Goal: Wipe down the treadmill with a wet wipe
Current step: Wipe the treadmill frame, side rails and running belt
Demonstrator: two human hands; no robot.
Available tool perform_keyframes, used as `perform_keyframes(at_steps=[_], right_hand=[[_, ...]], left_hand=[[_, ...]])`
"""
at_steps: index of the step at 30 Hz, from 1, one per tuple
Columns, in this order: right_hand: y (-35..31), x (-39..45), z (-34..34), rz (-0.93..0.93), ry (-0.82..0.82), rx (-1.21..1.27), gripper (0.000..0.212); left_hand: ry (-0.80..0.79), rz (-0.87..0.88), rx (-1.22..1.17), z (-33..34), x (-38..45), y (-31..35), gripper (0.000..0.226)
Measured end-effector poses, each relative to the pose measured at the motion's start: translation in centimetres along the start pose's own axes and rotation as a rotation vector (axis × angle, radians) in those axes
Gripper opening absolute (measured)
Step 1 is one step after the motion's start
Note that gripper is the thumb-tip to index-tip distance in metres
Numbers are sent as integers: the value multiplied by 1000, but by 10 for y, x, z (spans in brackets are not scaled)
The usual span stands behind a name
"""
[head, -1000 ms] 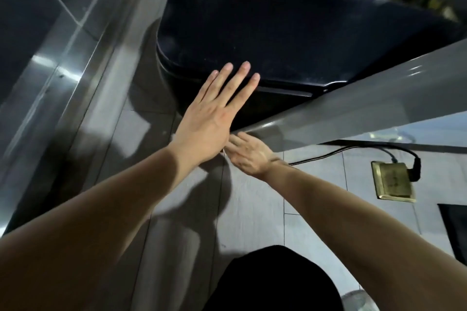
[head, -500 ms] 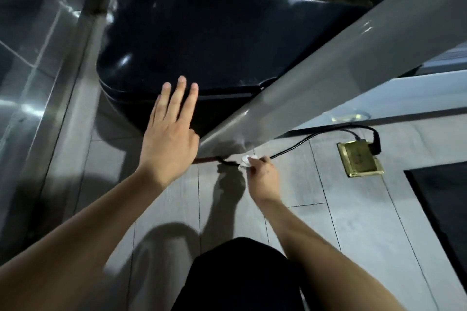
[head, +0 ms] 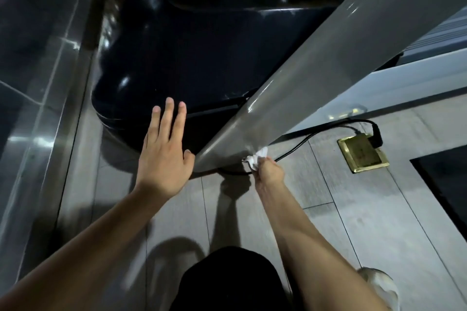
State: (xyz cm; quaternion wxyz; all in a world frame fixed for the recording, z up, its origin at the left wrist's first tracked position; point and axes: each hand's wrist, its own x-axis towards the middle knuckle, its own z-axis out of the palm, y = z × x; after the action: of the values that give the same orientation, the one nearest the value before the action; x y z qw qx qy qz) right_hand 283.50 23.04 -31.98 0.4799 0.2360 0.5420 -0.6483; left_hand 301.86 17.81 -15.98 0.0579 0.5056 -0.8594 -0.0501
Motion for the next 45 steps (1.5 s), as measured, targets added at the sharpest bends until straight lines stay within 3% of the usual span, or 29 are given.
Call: perform_keyframes(at_steps=[4, 7, 12, 17, 18, 22, 25, 29, 34, 39, 42, 45], right_hand=[[-2, -34, 13, -65, 17, 87, 31], [2, -57, 23, -283, 53, -93, 27], [0, -102, 30, -548, -144, -215, 16], [-43, -97, 24, -635, 86, -87, 7], [-42, -103, 25, -686, 53, -112, 7], [-31, -136, 39, -985, -325, -368, 22], [-40, -139, 45, -983, -301, -370, 18], [-63, -134, 35, -1042, -31, -164, 20], [-93, -102, 5, -918, 283, -22, 18], [-76, -94, 17, -1061, 36, -94, 24], [-48, -107, 19, -1124, -116, -339, 29], [-55, -98, 15, -1068, -113, -294, 26]], left_hand=[[-16, -55, -52, 0, -1, 9, 96], [-21, -54, -36, -4, 1, 11, 93], [6, -65, -54, -9, 2, 21, 85], [64, 170, 7, 0, 3, 42, 75], [50, 207, -9, 3, 5, 45, 74], [25, 300, -81, 9, 21, 56, 62], [32, 317, -161, 0, 32, 65, 63], [-10, 290, -261, -8, 38, 73, 67], [2, 294, -228, -6, 47, 82, 58], [47, 283, -234, -9, 57, 97, 48], [28, 284, -288, -13, 63, 107, 48], [-21, 310, -426, -21, 71, 117, 50]])
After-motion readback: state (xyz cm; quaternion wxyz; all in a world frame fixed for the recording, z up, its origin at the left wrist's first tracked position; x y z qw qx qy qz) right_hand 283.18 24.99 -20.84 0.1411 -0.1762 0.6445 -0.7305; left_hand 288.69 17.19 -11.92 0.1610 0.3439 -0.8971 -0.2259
